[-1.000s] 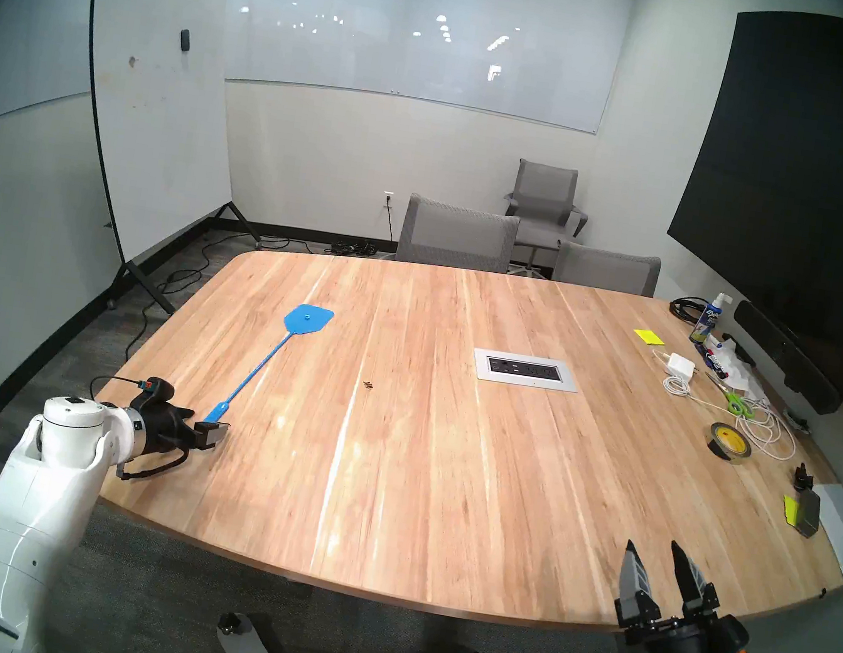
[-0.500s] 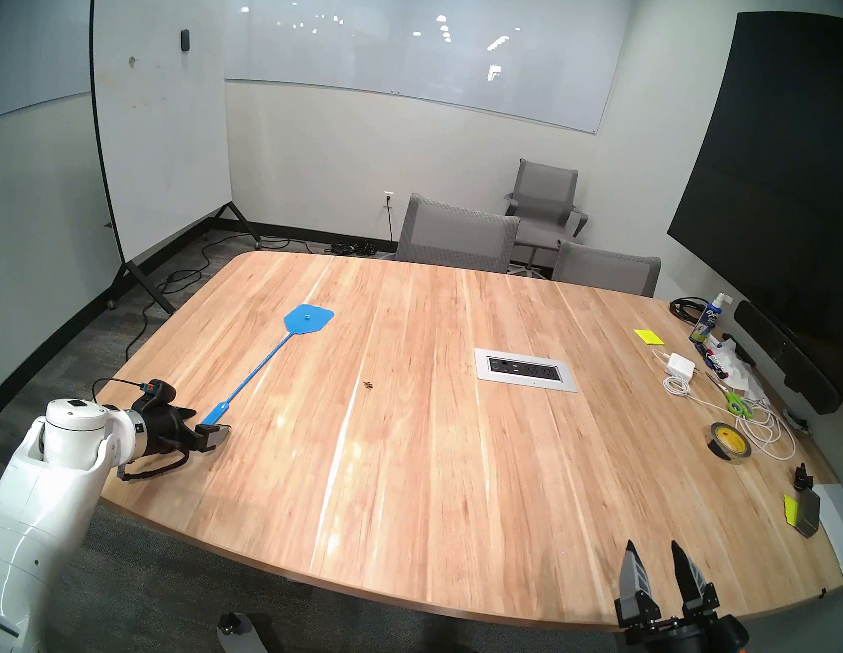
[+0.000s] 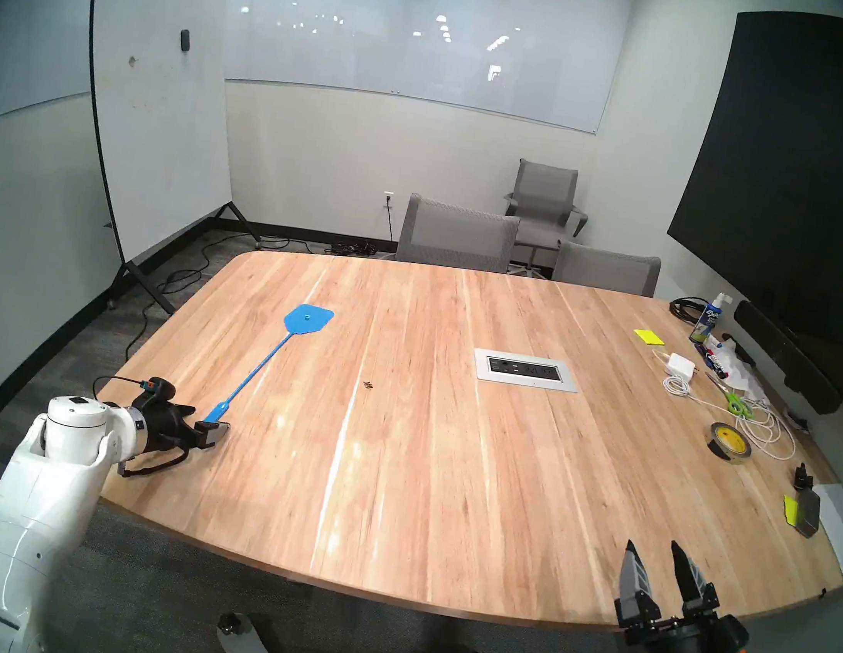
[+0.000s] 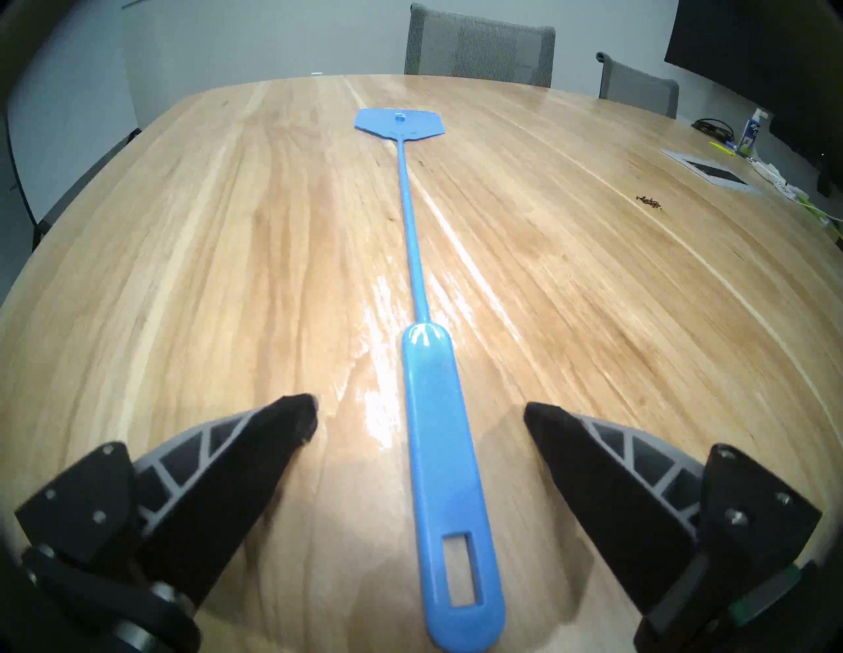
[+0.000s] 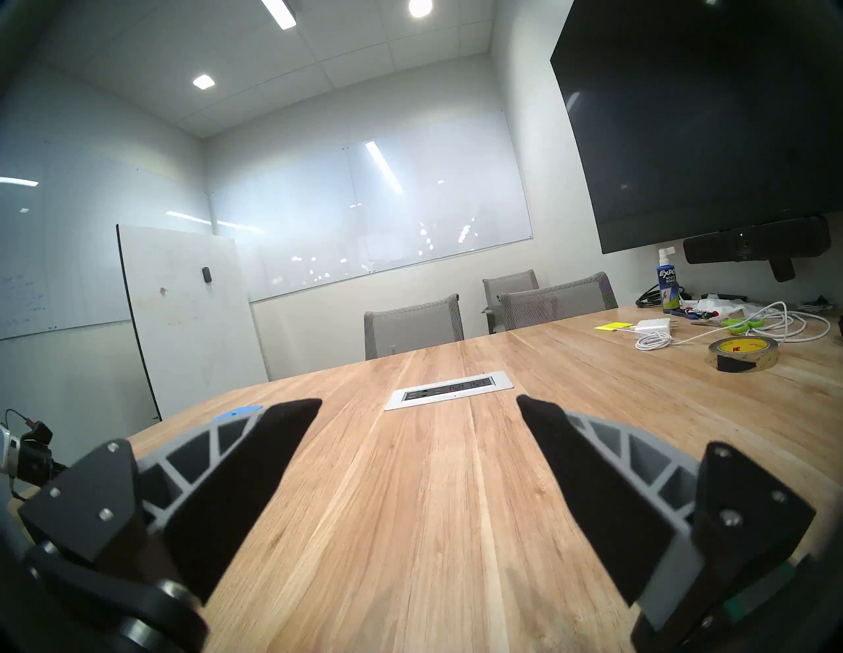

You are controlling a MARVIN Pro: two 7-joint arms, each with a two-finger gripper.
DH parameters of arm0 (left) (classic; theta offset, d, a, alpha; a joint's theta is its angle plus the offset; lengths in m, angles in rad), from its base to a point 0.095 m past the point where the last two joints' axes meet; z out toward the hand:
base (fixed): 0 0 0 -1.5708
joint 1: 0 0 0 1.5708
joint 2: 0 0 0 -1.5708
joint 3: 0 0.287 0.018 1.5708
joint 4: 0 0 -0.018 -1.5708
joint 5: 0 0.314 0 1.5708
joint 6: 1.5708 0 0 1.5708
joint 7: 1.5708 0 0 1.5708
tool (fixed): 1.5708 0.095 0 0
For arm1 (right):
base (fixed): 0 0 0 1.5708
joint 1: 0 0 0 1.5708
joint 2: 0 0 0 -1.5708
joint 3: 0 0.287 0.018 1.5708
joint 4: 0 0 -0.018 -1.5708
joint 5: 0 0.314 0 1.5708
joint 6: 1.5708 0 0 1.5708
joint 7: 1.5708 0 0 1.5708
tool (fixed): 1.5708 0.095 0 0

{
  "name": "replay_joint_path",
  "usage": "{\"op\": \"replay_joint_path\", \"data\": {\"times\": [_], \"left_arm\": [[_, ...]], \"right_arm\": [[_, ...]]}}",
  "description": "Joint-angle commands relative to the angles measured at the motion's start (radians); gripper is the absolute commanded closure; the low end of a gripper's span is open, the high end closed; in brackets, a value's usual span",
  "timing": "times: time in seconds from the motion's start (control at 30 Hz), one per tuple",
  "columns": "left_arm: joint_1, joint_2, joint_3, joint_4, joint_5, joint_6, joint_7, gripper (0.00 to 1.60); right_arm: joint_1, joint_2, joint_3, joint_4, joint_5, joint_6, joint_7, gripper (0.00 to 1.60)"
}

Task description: Swat a bug on table

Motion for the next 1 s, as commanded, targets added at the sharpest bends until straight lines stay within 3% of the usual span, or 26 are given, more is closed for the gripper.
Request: {"op": "replay_joint_path", "data": {"times": [0.0, 0.3, 0.8, 0.83, 0.87, 0.9, 0.97], "left_arm": [[-0.005, -0.004, -0.004, -0.004, -0.009, 0.035, -0.004, 0.00], [0.004, 0.009, 0.009, -0.021, -0.005, 0.066, -0.012, 0.00], [0.031, 0.014, 0.032, -0.026, 0.030, 0.049, -0.004, 0.00], [0.031, 0.016, 0.035, -0.026, 0.031, 0.046, -0.008, 0.29], [0.032, 0.020, 0.037, -0.027, 0.032, 0.042, -0.014, 1.10], [0.033, 0.018, 0.035, -0.031, 0.033, 0.045, -0.011, 1.60], [0.037, 0.017, 0.035, -0.034, 0.034, 0.043, -0.012, 1.60]], "right_arm": [[-0.001, 0.002, -0.001, -0.015, 0.006, -0.001, -0.001, 0.00], [-0.001, 0.002, -0.001, -0.015, 0.006, -0.001, -0.001, 0.00], [-0.001, 0.002, -0.001, -0.015, 0.006, -0.001, -0.001, 0.00], [-0.001, 0.002, -0.001, -0.015, 0.006, -0.001, -0.001, 0.00], [-0.001, 0.002, -0.001, -0.015, 0.006, -0.001, -0.001, 0.00], [-0.001, 0.002, -0.001, -0.015, 0.006, -0.001, -0.001, 0.00], [-0.001, 0.002, -0.001, -0.015, 0.006, -0.001, -0.001, 0.00]]}}
